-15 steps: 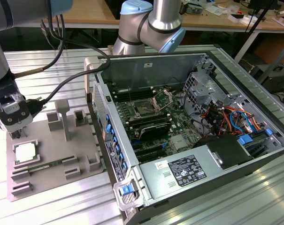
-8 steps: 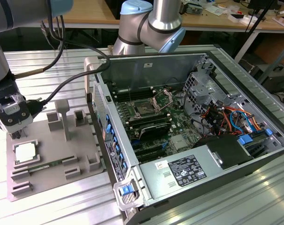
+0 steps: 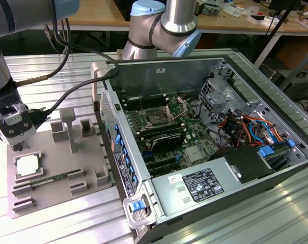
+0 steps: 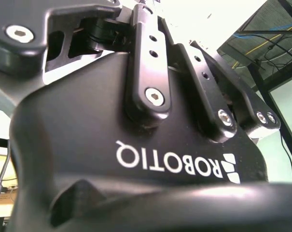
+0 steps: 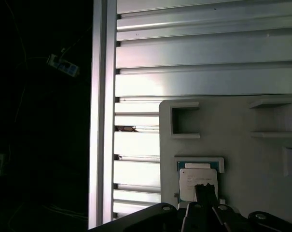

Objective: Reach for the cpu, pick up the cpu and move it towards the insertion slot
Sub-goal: 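Reach for the cpu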

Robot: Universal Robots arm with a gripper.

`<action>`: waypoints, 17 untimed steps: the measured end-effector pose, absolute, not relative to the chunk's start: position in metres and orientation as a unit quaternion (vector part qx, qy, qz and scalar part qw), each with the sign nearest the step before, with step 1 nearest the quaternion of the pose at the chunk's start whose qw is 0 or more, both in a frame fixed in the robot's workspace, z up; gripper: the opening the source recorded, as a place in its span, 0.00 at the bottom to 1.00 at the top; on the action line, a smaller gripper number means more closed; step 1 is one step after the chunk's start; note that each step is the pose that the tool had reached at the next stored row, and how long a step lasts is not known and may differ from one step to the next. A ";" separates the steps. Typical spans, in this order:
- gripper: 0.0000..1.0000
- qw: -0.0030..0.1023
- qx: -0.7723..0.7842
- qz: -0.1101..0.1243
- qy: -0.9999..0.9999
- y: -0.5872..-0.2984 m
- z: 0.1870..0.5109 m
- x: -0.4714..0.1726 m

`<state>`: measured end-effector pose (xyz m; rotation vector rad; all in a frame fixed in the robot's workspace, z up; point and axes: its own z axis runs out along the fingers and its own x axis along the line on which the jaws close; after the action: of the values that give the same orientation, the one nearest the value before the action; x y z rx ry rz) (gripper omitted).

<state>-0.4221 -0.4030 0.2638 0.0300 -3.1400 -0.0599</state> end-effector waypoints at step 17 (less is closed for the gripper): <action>0.11 0.000 0.010 -0.019 -1.000 -0.403 0.258 -0.422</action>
<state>-0.4221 -0.4030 0.2584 0.0300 -3.1400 -0.0600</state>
